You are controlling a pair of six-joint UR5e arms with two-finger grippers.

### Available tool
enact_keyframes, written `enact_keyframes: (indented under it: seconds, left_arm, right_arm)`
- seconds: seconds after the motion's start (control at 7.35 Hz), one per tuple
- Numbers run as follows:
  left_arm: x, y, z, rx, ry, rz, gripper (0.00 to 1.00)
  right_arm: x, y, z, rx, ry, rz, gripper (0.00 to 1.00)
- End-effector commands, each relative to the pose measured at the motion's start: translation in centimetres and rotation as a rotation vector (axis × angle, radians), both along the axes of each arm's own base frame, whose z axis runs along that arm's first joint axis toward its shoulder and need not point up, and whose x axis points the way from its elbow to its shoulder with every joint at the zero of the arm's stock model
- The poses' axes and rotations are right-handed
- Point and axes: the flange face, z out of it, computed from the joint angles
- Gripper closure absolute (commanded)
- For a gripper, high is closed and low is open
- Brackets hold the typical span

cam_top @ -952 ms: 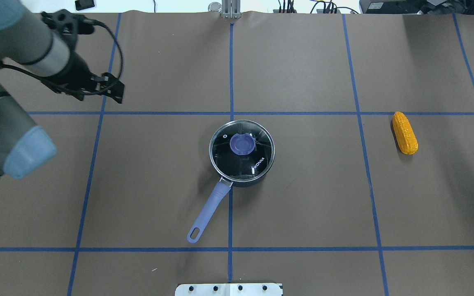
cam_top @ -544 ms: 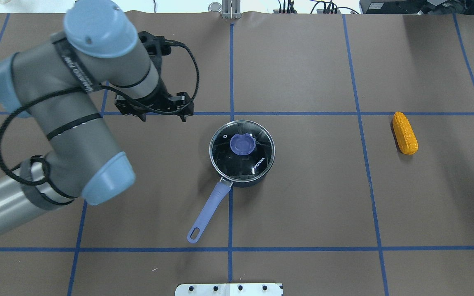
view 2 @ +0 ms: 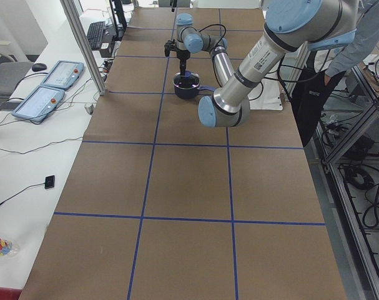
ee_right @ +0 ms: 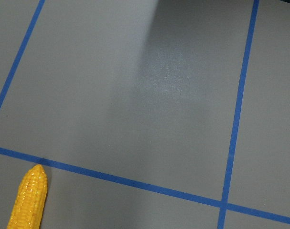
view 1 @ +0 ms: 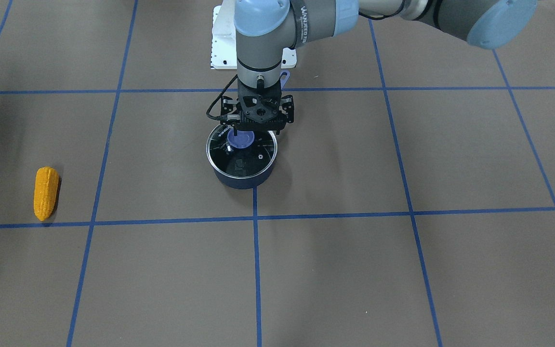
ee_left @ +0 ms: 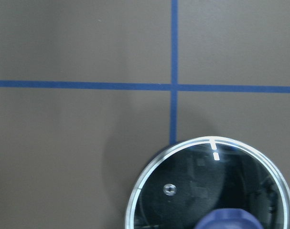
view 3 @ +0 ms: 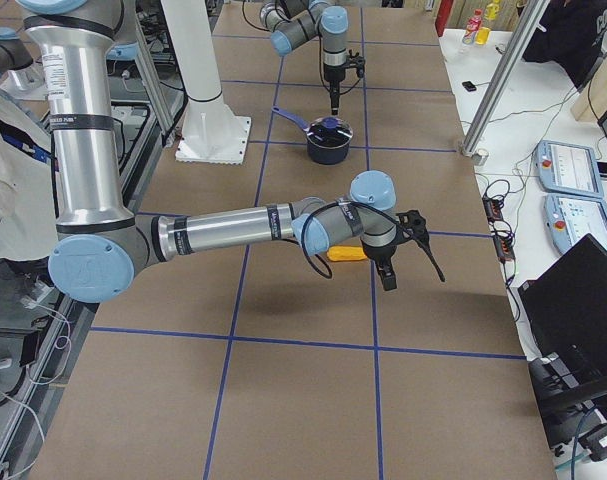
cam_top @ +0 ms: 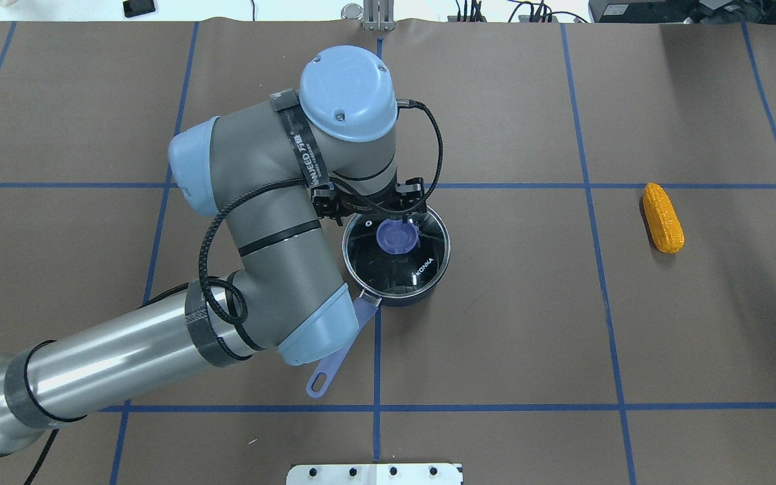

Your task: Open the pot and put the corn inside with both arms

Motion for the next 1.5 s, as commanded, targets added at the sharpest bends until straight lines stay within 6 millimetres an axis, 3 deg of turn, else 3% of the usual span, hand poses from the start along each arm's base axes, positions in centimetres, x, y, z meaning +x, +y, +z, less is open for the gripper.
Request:
enact_keyframes:
  seconds: [0.0,1.36]
  left_arm:
    - [2.1,-0.1,-1.5,-0.065,-0.003,-0.052,0.02]
    - [6.2,1.1,0.9,-0.074,-0.024,-0.068,0.03]
  right_arm:
    - [-0.2,0.0,0.2,-0.004,0.000,-0.002,0.00]
    - [-0.2,0.1,0.5,-0.015,-0.002,0.000,0.00]
